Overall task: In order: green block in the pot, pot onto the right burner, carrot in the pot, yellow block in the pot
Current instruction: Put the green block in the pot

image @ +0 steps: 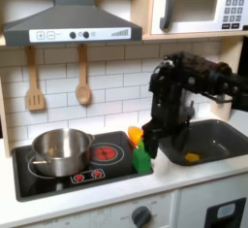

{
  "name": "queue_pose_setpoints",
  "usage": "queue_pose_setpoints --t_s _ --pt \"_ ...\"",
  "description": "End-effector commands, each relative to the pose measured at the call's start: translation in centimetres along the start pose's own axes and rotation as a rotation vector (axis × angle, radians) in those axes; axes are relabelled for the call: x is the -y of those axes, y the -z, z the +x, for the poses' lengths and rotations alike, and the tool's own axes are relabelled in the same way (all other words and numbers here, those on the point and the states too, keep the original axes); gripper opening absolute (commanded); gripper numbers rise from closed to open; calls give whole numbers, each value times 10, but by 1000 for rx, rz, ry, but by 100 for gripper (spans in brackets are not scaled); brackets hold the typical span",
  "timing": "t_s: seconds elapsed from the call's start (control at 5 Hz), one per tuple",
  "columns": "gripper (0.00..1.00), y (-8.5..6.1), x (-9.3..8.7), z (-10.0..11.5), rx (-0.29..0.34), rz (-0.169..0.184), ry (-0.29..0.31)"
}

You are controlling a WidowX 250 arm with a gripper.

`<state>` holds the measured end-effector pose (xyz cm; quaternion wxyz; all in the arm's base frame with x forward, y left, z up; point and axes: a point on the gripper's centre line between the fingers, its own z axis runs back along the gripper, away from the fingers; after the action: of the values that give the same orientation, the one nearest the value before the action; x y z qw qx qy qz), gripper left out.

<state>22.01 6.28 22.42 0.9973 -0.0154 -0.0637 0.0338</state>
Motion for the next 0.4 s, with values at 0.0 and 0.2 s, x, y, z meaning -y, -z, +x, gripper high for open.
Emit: queue_pose_setpoints --t_s 0.0,0.2 --pt "100 11 -2 25 22 -9 47" --pt "100 12 -3 36 37 -9 53"
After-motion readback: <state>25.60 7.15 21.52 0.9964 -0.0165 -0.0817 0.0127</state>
